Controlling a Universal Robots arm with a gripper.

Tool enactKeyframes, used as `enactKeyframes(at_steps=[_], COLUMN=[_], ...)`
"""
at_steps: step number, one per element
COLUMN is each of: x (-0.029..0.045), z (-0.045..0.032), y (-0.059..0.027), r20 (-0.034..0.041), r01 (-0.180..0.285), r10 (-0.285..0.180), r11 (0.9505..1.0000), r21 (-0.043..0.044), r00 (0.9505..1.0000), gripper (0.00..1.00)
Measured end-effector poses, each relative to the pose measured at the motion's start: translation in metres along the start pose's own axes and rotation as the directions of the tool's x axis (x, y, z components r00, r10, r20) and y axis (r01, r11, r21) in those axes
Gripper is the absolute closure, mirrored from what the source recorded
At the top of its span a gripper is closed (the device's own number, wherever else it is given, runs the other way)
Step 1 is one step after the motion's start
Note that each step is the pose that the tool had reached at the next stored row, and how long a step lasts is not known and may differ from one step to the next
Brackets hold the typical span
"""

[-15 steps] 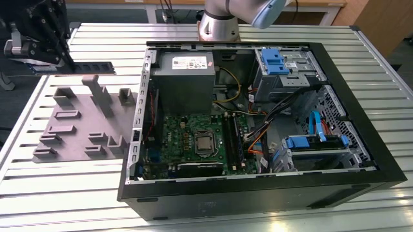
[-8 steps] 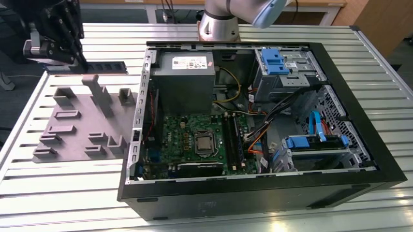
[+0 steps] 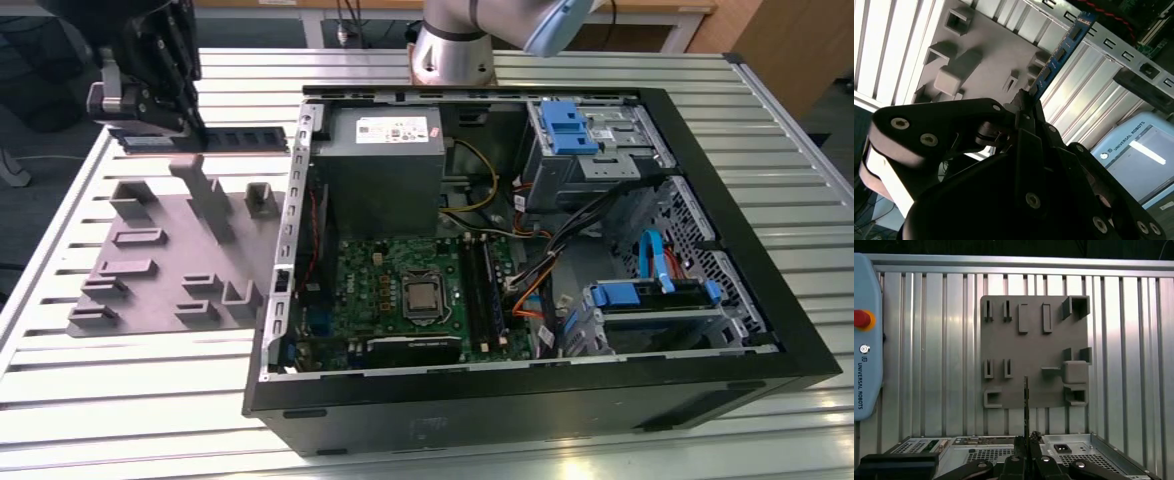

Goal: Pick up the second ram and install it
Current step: 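Pick up the second ram and move it above second insertion slot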

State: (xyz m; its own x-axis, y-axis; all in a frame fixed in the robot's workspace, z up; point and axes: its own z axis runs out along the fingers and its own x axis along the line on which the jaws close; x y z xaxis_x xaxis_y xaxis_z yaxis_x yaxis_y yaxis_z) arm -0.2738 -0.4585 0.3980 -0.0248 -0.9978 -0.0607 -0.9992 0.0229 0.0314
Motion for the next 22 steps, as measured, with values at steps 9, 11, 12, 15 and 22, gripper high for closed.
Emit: enactKeyframes(at_steps=[9,11,12,15,22], x=[-0.0004,-0.0004,-0.0005,-0.0006,-0.0009], z=[-0.0003,-0.0003,-0.0003,-0.0005,-0.0008], y=[-0.0147,-0.0179,-0.0196,-0.0249,-0.0384], r20=[0.0000,0.0000,0.0000,0.0000,0.0000], r01=[0.000,0.000,0.000,0.000,0.000], r10=[0.000,0.000,0.000,0.000,0.000], r11=[1.0000,1.0000,1.0000,1.0000,1.0000], r21=[0.0000,0.0000,0.0000,0.0000,0.0000], r00=[1.0000,1.0000,1.0000,1.0000,1.0000], gripper=[0.86,0.86,0.86,0.86,0.86])
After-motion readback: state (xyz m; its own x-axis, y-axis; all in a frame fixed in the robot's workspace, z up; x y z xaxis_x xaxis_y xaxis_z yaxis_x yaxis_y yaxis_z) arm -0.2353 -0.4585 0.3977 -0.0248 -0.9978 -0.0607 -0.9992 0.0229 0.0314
